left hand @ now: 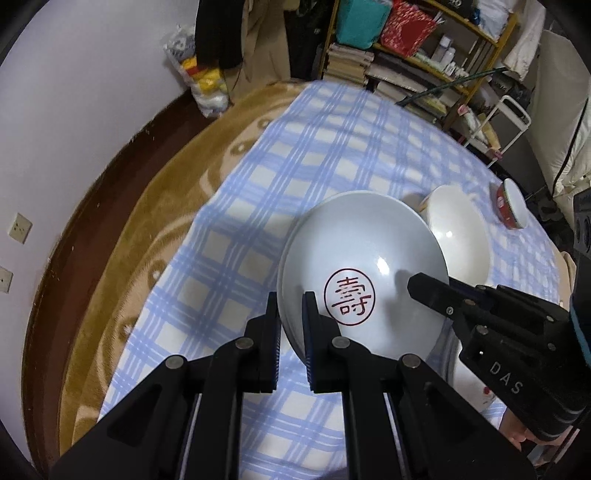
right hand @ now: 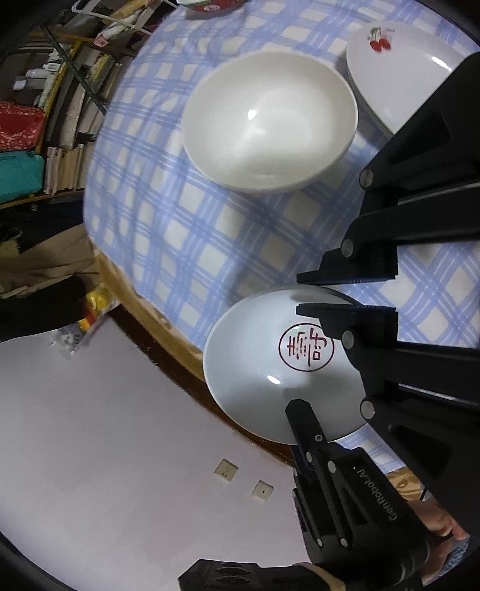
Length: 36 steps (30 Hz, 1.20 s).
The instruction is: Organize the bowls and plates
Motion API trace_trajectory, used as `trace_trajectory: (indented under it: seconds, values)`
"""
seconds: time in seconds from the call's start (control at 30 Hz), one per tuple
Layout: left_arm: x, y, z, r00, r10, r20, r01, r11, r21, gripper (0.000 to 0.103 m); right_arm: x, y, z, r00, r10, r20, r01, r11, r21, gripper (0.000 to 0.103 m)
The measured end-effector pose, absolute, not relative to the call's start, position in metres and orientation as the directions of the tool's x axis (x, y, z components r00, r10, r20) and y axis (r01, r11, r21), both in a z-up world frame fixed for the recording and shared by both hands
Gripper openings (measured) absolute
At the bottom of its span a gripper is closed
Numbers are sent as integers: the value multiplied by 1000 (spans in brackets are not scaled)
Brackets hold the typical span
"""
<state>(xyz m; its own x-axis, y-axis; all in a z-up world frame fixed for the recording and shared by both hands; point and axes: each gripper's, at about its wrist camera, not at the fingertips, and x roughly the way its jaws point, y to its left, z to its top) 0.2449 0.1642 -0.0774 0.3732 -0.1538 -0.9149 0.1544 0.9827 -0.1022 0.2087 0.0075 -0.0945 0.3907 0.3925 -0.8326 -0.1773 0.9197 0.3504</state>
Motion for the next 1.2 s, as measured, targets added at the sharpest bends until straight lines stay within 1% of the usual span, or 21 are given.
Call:
trace_trajectory:
  seconds: [0.13,0.27,0.5,0.63,0.73,0.83,1.13,1.2]
  values:
    - [243,147,-59,396,-164,-903,175,979,-101,11,203,-8,-78,422,382,-822,-172,924,341,11]
    - [241,125,-45,411,-181,-893,198,974,-106,11,197,-33,-65,451,387,-805,-146,921,361,11]
    - [240,84,-38,418,-186,-889,241,966,-88,11,195,-71,-51,491,352,-796,-108,932,346,11]
    - [240,58,-46,405,-174,-898,277,959,-61,12,197,-92,-54,497,339,-799,-89,935,342,10]
    - [243,44,-56,383,-184,-905,270,959,-81,12,200,-102,-58,506,312,-805,-88,946,312,10]
    - [248,34,-63,367,-192,-910,258,961,-99,12,205,-117,-66,495,306,-814,-70,947,314,10]
    - [259,1,-89,337,-149,-930,271,961,-56,12,215,-147,-99,487,310,-817,-4,936,353,10]
    - [259,-5,-96,338,-130,-932,282,959,-32,12,215,-154,-110,479,334,-812,44,915,402,10]
